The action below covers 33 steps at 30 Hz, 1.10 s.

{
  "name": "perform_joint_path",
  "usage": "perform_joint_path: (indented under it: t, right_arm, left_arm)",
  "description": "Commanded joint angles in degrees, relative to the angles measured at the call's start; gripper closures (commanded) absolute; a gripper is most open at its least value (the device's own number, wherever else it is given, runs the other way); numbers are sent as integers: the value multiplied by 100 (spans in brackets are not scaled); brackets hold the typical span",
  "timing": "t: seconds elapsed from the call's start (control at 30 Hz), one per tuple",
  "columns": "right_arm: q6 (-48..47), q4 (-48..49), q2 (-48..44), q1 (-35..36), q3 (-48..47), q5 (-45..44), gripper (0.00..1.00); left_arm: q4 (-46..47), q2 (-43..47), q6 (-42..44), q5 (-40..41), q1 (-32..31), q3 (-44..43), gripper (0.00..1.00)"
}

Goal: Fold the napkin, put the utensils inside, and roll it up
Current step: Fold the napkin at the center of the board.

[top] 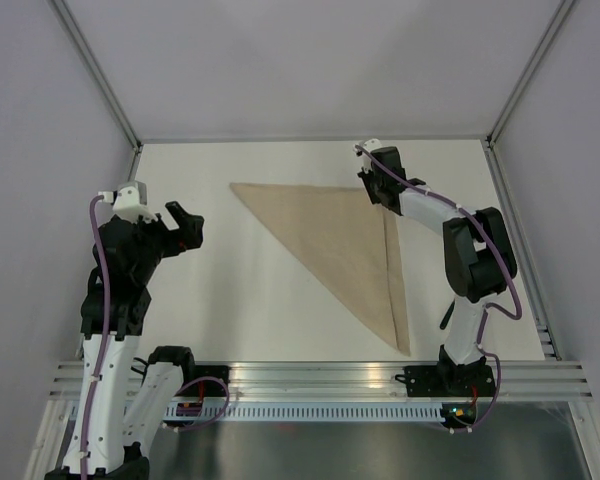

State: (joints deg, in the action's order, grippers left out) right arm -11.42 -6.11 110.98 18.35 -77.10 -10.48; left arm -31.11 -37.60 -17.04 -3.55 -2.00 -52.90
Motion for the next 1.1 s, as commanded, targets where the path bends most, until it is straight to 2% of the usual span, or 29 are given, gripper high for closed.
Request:
perform_joint_path:
  t: [0.0, 1.07]
  right_arm:
    - [-106, 92, 91, -94, -279, -261, 99]
    - [-97, 136, 354, -508, -552, -288, 100]
  left_arm:
    - [229, 52, 245, -5, -11, 26, 1]
    - [237, 69, 227, -23, -11, 79, 1]
